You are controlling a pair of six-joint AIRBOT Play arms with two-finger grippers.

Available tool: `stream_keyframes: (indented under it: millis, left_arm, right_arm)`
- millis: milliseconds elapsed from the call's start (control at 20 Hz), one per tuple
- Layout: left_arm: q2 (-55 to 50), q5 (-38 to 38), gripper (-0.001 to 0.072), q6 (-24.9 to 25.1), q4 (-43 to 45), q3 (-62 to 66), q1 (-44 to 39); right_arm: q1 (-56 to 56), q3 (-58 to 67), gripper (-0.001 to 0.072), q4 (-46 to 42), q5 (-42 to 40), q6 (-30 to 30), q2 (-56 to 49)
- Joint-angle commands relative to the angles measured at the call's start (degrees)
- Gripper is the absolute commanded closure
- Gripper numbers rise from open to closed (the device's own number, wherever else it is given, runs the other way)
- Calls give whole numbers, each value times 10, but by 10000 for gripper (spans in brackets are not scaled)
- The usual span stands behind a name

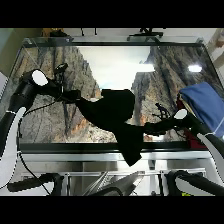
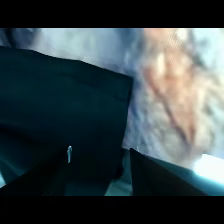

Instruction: Fold the shirts.

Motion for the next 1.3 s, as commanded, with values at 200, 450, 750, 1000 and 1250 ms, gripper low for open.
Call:
stream_keyframes:
  millis: [200, 450, 750, 1000, 1250]
  left_arm:
    - [0, 42, 695, 2, 0, -17, 1]
    - [2, 60, 695, 2, -2, -8, 1]
    - [110, 57, 695, -3, -2, 123, 3]
    - [270, 58, 695, -28, -2, 242, -3]
    - [407, 62, 695, -38, 5, 351, -31]
  right_arm:
    - [10, -2, 293, 69, -23, -72, -66]
    - [9, 36, 691, 181, -12, -169, -69]
    - [-31, 343, 692, 181, 92, -151, 2]
    - [-42, 642, 693, 207, 118, -126, 39]
    - [-43, 763, 693, 211, 117, -120, 98]
